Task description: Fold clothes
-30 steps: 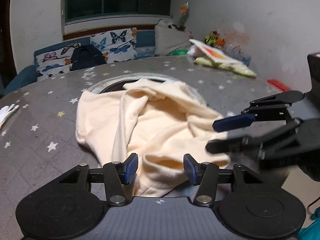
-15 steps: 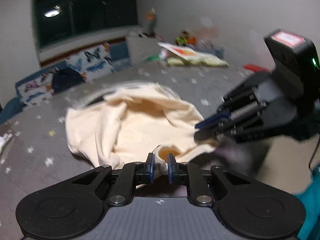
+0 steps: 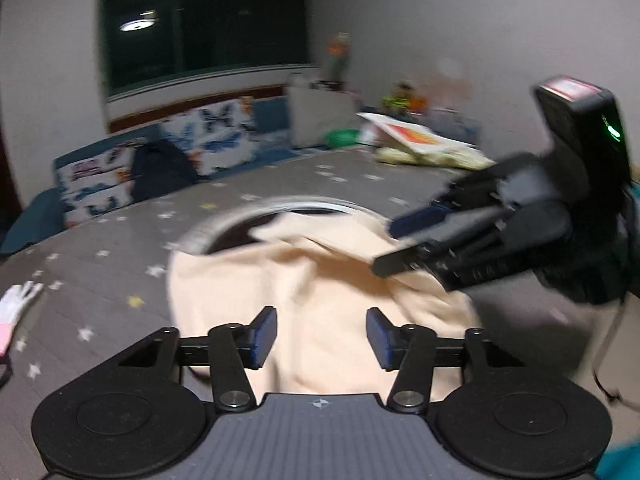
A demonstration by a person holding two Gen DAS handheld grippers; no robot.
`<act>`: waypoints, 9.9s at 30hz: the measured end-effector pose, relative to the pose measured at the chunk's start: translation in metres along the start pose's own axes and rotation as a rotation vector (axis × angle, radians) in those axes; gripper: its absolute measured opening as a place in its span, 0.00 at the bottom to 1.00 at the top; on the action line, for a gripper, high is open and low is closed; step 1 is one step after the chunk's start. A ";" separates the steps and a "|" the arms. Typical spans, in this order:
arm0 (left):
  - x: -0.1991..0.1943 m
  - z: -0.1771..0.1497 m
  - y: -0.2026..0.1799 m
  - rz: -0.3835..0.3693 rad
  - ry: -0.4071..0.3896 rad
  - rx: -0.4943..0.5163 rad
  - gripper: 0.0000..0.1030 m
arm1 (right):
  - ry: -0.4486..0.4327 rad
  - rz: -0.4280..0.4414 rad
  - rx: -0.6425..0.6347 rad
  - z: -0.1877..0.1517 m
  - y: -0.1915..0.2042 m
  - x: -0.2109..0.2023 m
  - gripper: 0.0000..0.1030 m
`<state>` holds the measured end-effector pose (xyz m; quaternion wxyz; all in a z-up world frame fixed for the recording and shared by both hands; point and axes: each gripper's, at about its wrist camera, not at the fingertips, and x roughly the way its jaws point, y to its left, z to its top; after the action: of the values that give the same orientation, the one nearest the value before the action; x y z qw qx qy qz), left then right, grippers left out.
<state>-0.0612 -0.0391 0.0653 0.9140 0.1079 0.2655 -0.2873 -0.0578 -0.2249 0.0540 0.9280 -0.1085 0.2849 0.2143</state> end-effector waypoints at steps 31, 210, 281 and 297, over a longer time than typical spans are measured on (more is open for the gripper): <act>0.061 0.013 0.061 0.130 0.052 -0.197 0.06 | 0.051 -0.058 0.089 0.014 -0.036 0.081 0.46; 0.122 0.047 0.011 -0.036 0.047 0.200 0.62 | 0.106 -0.123 0.159 -0.005 -0.089 0.078 0.54; -0.112 -0.099 0.137 0.543 -0.020 -0.513 0.50 | 0.083 -0.060 0.149 -0.056 0.008 0.044 1.00; -0.069 -0.108 0.136 0.637 0.081 -0.409 0.44 | 0.097 0.322 -0.103 -0.026 0.106 0.012 0.64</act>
<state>-0.0755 0.1407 0.0187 0.9489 0.0117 0.3063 0.0747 -0.1104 -0.1359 0.0173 0.8601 -0.1192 0.3315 0.3689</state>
